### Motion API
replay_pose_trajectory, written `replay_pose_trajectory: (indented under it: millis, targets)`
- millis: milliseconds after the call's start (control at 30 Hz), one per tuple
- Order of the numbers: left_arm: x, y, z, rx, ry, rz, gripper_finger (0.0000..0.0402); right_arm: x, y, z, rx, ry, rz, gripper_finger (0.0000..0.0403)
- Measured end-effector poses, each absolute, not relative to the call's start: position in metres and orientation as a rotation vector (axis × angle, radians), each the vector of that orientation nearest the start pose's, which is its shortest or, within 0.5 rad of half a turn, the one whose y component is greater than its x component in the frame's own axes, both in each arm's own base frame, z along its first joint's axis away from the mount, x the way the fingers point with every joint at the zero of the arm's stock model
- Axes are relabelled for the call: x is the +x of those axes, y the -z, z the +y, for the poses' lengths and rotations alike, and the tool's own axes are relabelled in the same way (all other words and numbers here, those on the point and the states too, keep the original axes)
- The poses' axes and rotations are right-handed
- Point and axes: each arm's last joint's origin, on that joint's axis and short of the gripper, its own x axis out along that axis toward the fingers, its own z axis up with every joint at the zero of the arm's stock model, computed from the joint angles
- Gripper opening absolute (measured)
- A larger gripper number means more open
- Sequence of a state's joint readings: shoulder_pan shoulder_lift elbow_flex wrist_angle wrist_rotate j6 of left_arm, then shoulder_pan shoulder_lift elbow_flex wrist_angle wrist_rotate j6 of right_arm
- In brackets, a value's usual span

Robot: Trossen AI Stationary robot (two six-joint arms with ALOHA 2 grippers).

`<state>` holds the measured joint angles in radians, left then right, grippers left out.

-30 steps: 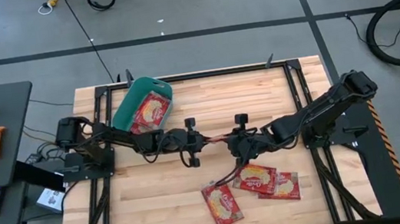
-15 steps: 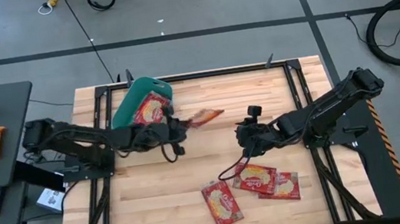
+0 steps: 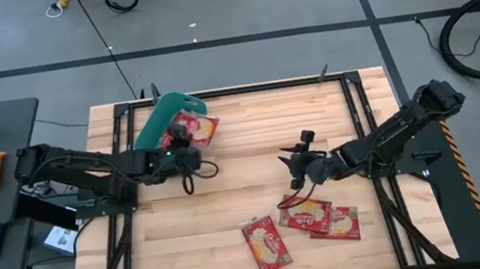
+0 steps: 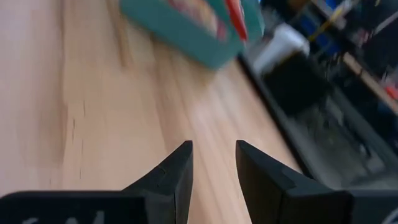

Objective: Sort popcorn bags into baskets
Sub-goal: Put the red popcorn bag into the green bin

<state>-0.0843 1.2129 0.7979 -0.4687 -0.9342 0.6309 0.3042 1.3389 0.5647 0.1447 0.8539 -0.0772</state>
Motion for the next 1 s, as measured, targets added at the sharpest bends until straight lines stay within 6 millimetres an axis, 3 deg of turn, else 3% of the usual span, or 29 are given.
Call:
replay_pose_trajectory:
  millis: [167, 567, 1000]
  targets:
    - [0.227, -0.243, 0.002, 1.103, -0.603, 1.087, 0.0039, 0.239, -0.187, 0.051, -0.45, 0.498, 0.434, 0.0126]
    - [0.219, -0.245, 0.003, 1.154, -0.556, 1.174, 0.0039, 0.227, -0.168, 0.036, -0.405, 0.541, 0.475, 0.0126]
    - [0.212, -0.226, 0.032, 1.061, -0.355, 1.419, 0.0039, 0.226, -0.162, 0.038, -0.304, 0.43, 0.473, 0.0126]
